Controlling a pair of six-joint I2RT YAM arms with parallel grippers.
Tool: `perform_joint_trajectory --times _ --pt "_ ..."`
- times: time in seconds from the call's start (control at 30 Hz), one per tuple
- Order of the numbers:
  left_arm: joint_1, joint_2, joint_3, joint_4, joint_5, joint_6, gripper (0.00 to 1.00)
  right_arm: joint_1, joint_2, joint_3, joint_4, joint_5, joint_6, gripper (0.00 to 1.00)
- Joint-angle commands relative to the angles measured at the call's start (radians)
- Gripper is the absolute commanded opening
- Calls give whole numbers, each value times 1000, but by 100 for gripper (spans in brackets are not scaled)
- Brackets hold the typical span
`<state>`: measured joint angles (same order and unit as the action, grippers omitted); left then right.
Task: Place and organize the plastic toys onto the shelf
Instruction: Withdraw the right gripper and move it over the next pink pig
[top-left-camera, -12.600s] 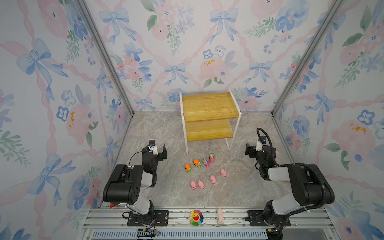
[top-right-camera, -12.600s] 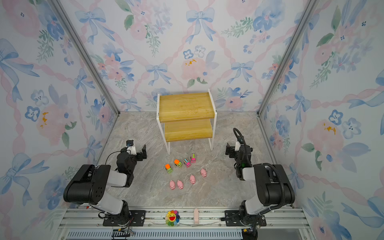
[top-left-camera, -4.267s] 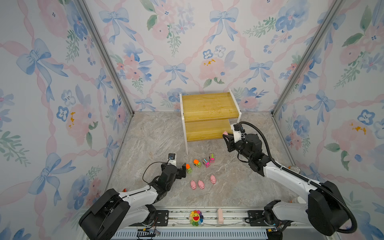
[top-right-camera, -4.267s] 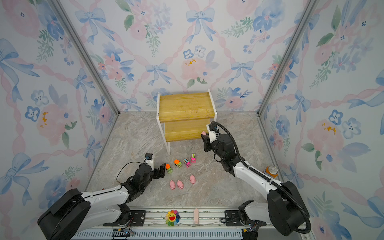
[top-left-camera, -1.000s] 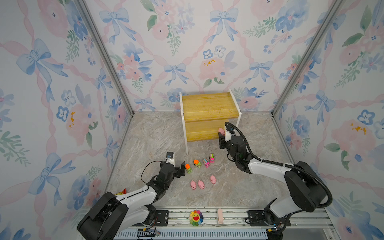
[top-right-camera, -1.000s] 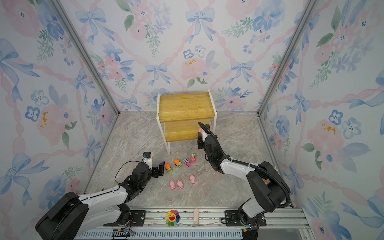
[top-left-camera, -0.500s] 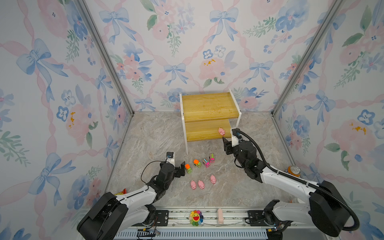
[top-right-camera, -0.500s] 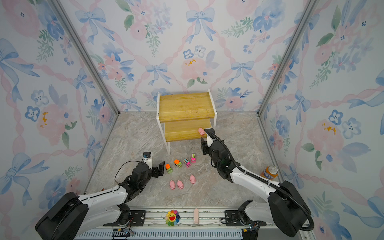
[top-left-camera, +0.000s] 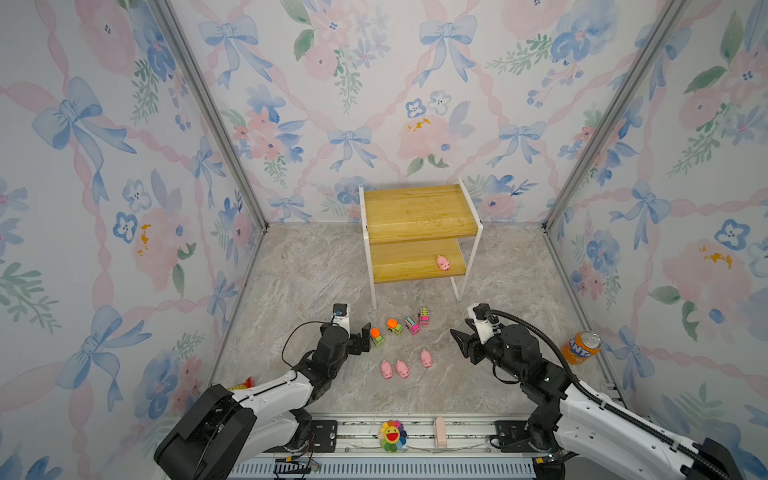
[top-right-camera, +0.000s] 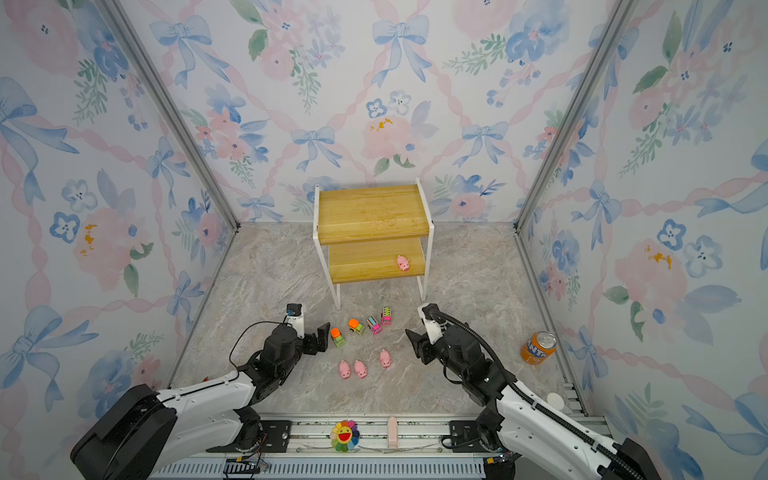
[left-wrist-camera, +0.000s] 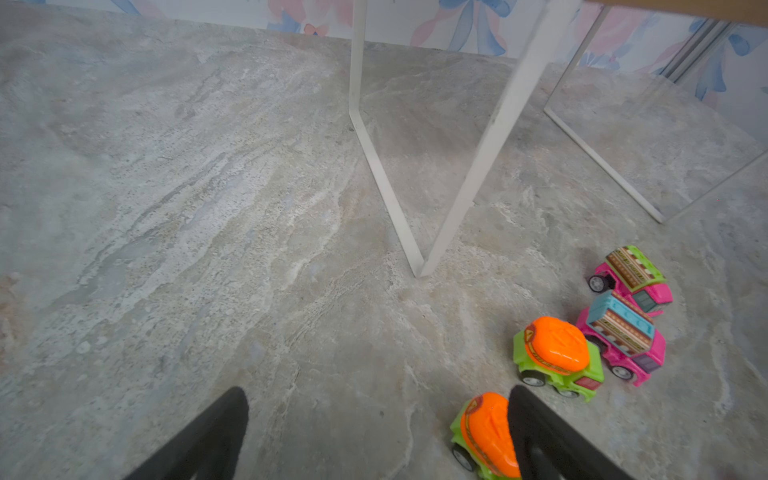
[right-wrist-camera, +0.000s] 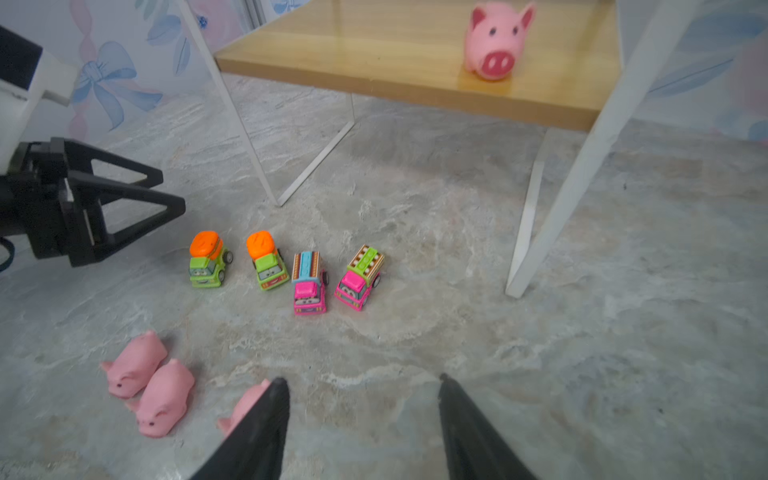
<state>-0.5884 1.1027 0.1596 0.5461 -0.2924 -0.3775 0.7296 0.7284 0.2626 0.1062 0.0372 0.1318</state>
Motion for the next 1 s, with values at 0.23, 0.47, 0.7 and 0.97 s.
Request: perform_joint_trajectory --times 0.23,0.47,0.7,0.97 --pt "6 -5 -34 11 15 -18 98 297 82 -64 23 170 170 58" --pt "0 6 -28 11 17 -15 98 400 217 -64 123 278 197 59" --pt "-3 23 -24 11 14 -15 98 408 341 -68 217 302 221 60" --pt "-4 22 -25 11 10 -17 98 419 536 -47 387 259 226 61"
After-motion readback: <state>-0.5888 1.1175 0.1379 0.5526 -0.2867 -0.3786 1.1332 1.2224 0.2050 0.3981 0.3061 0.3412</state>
